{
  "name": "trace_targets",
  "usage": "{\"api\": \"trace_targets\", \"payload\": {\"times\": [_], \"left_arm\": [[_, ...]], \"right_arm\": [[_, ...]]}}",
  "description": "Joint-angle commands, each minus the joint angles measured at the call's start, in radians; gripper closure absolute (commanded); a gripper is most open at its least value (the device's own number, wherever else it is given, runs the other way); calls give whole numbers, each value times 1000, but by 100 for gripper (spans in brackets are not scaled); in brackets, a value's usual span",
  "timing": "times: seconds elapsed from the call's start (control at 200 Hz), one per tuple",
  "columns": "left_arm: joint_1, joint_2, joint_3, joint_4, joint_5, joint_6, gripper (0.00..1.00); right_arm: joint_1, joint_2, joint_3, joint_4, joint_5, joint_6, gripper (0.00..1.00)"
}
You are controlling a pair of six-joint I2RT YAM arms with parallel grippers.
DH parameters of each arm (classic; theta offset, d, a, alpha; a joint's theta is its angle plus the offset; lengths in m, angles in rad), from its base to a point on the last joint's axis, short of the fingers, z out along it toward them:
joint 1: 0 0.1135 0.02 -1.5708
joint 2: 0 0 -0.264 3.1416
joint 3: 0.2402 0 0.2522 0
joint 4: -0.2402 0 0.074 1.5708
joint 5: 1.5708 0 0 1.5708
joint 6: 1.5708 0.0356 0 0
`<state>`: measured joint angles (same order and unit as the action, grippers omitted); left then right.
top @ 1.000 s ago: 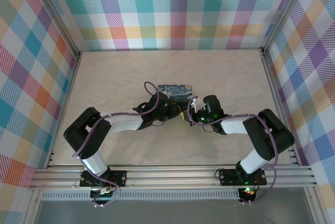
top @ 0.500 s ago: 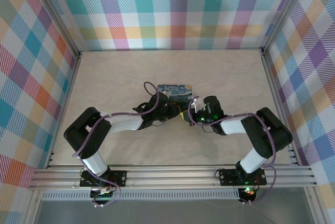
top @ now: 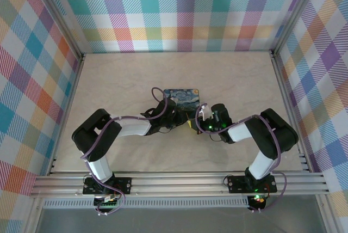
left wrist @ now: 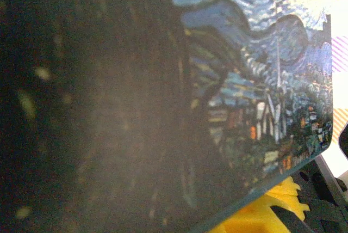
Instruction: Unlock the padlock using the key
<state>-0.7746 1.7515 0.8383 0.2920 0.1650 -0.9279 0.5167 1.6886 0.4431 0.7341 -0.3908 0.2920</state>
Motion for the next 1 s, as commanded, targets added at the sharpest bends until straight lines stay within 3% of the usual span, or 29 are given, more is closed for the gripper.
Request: {"api": "trace_targets", "payload": {"times": [0.0, 0.345, 0.51, 0.995], "left_arm": [[-15, 2, -12, 24, 30, -3, 77], [-3, -57, -44, 2, -5, -5, 56], [20, -87, -111, 94, 5, -57, 46], [32, -26, -165, 345, 48, -158, 43]], "right_arm": [[2, 14, -6, 89, 26, 32, 100], [5, 16, -32, 103, 34, 72, 100], [9, 20, -46, 119, 32, 100, 100], [15, -35, -42, 67, -32, 360, 100]]}}
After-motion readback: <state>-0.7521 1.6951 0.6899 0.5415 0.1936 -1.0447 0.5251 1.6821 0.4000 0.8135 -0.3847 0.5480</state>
